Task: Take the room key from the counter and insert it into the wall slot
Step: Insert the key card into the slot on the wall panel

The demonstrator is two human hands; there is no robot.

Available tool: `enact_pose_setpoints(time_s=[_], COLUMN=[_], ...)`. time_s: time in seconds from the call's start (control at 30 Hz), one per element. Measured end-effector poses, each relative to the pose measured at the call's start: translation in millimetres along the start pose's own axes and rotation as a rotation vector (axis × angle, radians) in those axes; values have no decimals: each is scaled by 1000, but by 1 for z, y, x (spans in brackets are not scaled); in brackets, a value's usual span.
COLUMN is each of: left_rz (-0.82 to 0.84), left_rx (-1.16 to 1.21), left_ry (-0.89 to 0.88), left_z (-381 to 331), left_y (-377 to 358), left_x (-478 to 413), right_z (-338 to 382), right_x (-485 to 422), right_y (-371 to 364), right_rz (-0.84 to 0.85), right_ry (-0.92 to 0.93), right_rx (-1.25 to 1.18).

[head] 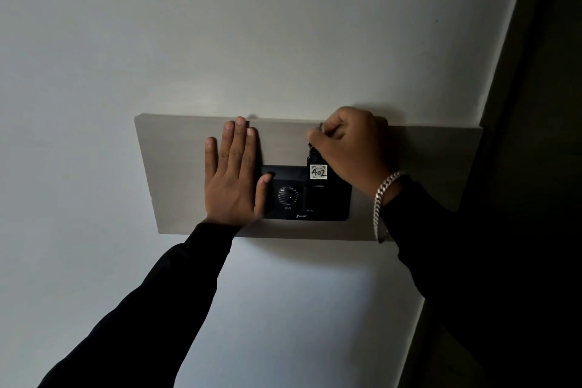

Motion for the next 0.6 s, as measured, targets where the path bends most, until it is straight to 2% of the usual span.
enact_pose_setpoints(time_s=[0.1, 0.23, 0.3, 0.4, 0.6], left_rz=[4, 7, 3, 4, 19], left_rx=[14, 12, 4, -3, -1], left_ry=[1, -5, -9, -5, 5], left_z=[-1, 0, 0, 0, 0], left_y=[1, 1, 1, 0, 0], left_x=[0, 0, 0, 1, 0], right_z=[19, 28, 23, 16, 6], right_x=[1, 17, 21, 18, 9], right_y=[-2, 4, 8, 10, -7], right_rz=[24, 37, 51, 77, 247], right_ry=[146, 433, 502, 479, 270], right_rx=[37, 16, 6, -74, -479])
Point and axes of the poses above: each hand's wrist, its own x-axis away from the middle knuckle, its own y-axis out of the back of the hand, z = x × y, the point moved 9 cm from there along -x, towards the middle knuckle, and after that the axes turned 15 degrees about x, right-handed, at the moved point
